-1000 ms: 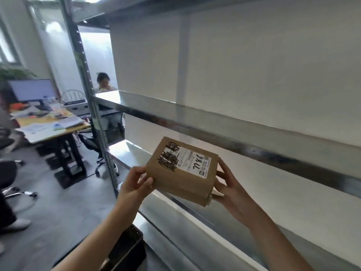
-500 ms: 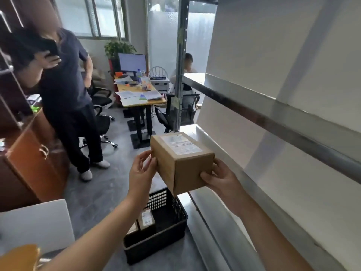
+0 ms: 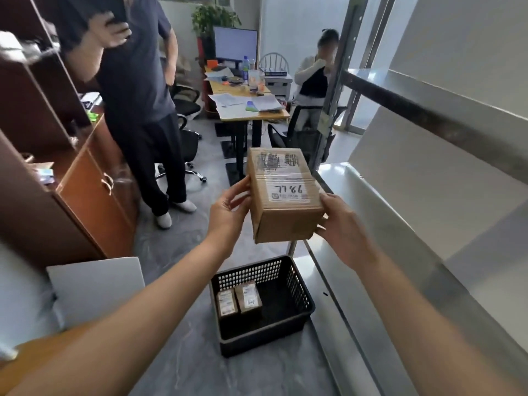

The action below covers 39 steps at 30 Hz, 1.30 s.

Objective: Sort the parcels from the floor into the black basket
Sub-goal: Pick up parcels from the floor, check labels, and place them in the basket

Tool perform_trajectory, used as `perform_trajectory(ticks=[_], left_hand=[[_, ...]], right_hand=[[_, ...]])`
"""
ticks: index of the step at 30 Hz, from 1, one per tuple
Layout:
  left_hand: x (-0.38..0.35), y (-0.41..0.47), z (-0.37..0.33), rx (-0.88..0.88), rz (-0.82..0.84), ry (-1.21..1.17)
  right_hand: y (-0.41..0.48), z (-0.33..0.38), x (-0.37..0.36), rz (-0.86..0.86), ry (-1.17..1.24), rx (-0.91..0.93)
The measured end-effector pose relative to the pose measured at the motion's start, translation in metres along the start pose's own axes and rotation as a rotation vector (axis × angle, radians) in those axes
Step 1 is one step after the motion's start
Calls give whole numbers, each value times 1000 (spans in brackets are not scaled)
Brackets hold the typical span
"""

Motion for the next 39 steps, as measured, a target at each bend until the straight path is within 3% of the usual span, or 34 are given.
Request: perform_trajectory(ticks=[10, 19, 25, 29, 39], left_hand=[[-23, 42, 67, 200, 163, 18], [-37, 91, 167, 425, 43, 98], [-47, 116, 241, 567, 55, 195], [-51, 116, 294, 737, -82, -50], [-30, 75, 434, 946, -314, -150]], right_hand=[[78, -74, 26, -83, 6, -124], [186, -126, 60, -11, -43, -302], [255, -164, 98, 103, -208, -451], [289, -198, 116, 180, -327, -556], [352, -343, 138, 292, -744, -543]])
Point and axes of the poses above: each hand's wrist, its own y-axis towards the middle knuckle, its own x-axis out of the back of the hand, z = x × y, the point moved 9 cm from there along y, towards the middle knuckle, and after that the axes turned 13 degrees about y, right-handed, at the moved point
